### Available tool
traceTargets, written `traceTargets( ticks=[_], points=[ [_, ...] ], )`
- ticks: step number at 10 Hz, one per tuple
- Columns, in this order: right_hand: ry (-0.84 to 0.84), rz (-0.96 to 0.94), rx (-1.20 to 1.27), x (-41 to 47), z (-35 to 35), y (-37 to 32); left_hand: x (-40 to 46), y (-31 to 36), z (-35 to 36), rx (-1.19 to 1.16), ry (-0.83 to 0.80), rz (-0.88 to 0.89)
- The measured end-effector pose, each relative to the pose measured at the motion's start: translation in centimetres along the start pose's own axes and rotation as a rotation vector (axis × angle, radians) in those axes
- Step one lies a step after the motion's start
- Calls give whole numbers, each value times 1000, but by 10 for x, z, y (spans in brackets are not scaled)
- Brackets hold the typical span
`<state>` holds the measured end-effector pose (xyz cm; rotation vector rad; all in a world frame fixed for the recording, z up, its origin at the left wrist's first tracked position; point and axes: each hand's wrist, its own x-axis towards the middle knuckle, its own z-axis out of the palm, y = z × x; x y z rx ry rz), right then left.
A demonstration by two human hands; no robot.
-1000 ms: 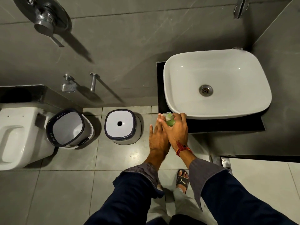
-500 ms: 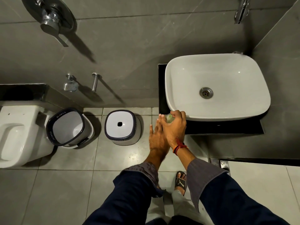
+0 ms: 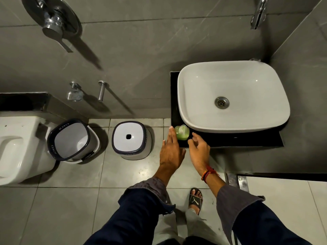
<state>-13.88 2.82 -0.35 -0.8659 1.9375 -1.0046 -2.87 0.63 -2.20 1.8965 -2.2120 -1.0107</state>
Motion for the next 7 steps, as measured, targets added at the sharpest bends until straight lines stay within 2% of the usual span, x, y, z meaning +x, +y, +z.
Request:
traceTargets(
  ticks=[1, 2, 4, 7],
  points=[
    [-109, 34, 133, 5, 4, 0, 0, 1, 0, -120, -9, -10],
    [-115, 40, 169, 14, 5, 2, 5, 2, -4, -175, 10, -7],
    [-178, -11, 169, 25, 12, 2, 10, -3, -13, -267, 45, 38],
    [-226, 2, 175, 24, 16, 5, 17, -8, -18, -357, -15, -1]
  ],
)
